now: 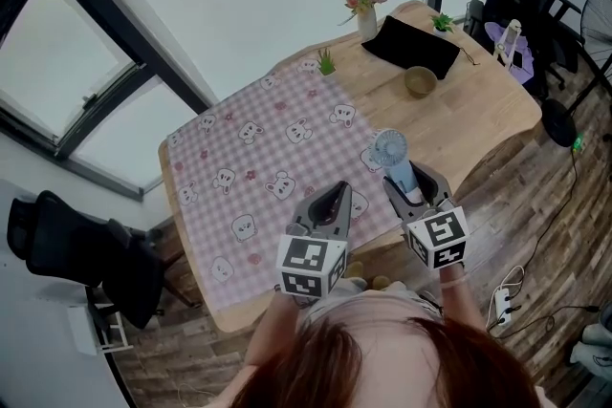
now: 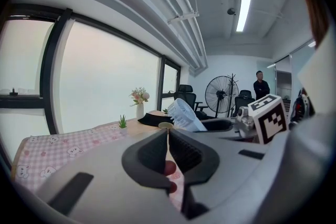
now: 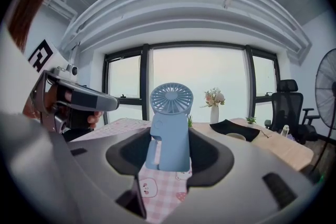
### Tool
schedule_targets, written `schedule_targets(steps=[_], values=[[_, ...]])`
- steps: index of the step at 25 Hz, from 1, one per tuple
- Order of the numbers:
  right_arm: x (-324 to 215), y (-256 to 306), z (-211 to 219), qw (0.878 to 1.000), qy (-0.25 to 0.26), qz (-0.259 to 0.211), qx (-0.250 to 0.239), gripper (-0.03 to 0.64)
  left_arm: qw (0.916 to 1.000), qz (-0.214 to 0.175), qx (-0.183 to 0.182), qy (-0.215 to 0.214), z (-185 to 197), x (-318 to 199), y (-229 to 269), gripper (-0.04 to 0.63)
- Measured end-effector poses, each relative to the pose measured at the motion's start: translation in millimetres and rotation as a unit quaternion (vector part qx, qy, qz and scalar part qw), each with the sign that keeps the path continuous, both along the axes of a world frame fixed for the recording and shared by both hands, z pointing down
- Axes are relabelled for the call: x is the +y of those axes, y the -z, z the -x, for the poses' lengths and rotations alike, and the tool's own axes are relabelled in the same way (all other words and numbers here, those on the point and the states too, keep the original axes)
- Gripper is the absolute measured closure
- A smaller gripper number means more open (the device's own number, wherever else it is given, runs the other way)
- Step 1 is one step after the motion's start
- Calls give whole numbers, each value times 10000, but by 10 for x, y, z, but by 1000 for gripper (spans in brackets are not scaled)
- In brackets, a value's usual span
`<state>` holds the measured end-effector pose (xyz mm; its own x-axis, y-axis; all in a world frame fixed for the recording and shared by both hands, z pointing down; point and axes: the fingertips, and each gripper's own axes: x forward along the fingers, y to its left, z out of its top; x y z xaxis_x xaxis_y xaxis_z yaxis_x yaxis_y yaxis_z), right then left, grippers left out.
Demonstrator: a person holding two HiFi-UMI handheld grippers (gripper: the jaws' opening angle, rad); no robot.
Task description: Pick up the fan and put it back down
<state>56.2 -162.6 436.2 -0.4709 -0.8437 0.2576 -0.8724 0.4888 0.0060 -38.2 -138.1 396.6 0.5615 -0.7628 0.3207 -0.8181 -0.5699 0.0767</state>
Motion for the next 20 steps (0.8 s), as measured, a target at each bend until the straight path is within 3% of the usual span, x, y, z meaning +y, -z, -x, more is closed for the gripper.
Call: schedule_targets(steps=[20], values=[[133,601,-177,9968,11,-641,-467,405,9997,-257,22,-57,-181,22,203,580]])
